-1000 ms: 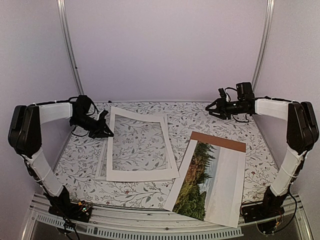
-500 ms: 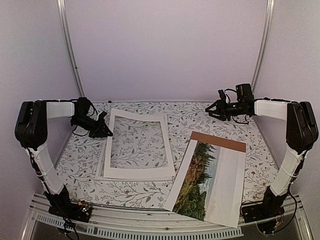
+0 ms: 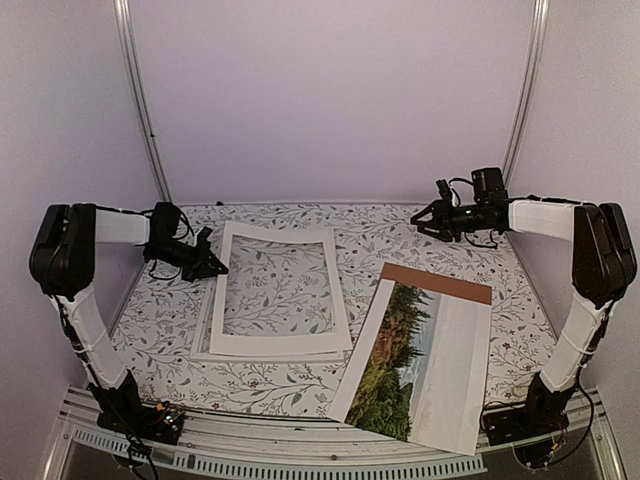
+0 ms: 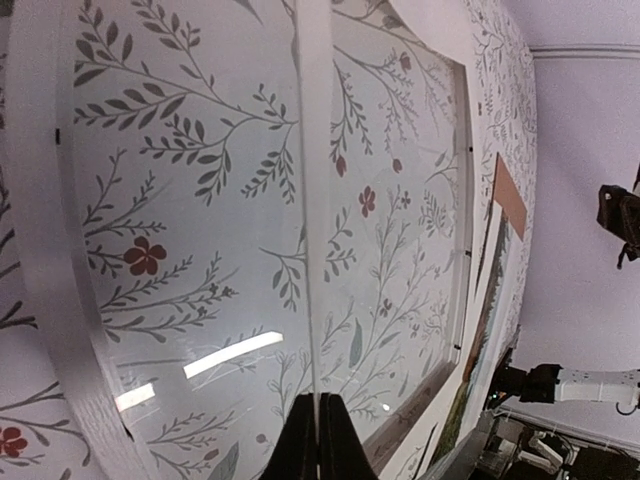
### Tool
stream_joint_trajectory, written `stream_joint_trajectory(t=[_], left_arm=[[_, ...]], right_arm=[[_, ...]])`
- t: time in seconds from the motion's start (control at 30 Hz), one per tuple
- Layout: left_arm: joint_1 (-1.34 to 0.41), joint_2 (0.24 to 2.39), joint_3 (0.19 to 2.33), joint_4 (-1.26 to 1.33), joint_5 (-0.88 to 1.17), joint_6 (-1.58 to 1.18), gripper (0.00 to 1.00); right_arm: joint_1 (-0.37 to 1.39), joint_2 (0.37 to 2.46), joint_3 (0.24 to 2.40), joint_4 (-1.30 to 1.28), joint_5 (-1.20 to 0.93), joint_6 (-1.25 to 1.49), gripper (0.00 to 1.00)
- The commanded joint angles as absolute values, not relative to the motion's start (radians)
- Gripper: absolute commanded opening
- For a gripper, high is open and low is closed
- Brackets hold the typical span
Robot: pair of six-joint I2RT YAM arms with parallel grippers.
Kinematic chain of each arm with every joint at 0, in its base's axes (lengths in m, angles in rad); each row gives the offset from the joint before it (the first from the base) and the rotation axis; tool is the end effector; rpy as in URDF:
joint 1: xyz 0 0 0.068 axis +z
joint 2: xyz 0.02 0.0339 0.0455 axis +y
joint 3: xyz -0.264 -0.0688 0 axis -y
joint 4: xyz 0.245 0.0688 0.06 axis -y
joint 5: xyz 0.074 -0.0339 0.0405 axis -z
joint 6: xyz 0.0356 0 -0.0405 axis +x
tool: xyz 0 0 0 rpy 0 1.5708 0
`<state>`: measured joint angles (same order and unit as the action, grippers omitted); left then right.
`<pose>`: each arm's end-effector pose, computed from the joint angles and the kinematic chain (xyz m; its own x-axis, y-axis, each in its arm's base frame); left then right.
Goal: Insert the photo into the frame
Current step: Place the frame body on the glass panel.
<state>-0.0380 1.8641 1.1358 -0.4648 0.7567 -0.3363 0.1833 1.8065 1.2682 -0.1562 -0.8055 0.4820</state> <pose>0.3548 -0.0379 0.1551 -0.9694 -0.2033 -0.1375 -0.0416 0.6885 -0.7241 0.3872 0.0979 0.2330 -0.8687 0.1656 -0.4669 -0.3030 0.5681 0.7652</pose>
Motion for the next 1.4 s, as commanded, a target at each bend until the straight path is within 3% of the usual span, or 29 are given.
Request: stream_joint_trajectory(t=[0.0,0.37,0.7,1.07,1.37], left_arm=[[-0.023,1.859,1.118,-0.365,0.790,-0.377,0.00],[0.000,1.897,1.225,-0.634,0.674,-0.185,0.00],[0.000,1.941,1.314,-0.715,0.629,-0.101,0.00],[-0.018,1.900,1.243,-0.492,0.873,-0.250,0.00],[-0.094,1.837,1.237,-0.411,0.957,-0.325,0.00]], right_arm=[[0.185,1.822,1.252,-0.147,-0.806,0.482,0.43],[0.185,1.818,1.229,-0.130,-0.810,0.483,0.43],[0.185,1.832,1.220,-0.131,-0.811,0.478,0.43],[0.186,1.843,1.191,-0.109,-0.808,0.486,0.43],[0.186,1.847,1.185,-0.110,-0.806,0.483,0.42]])
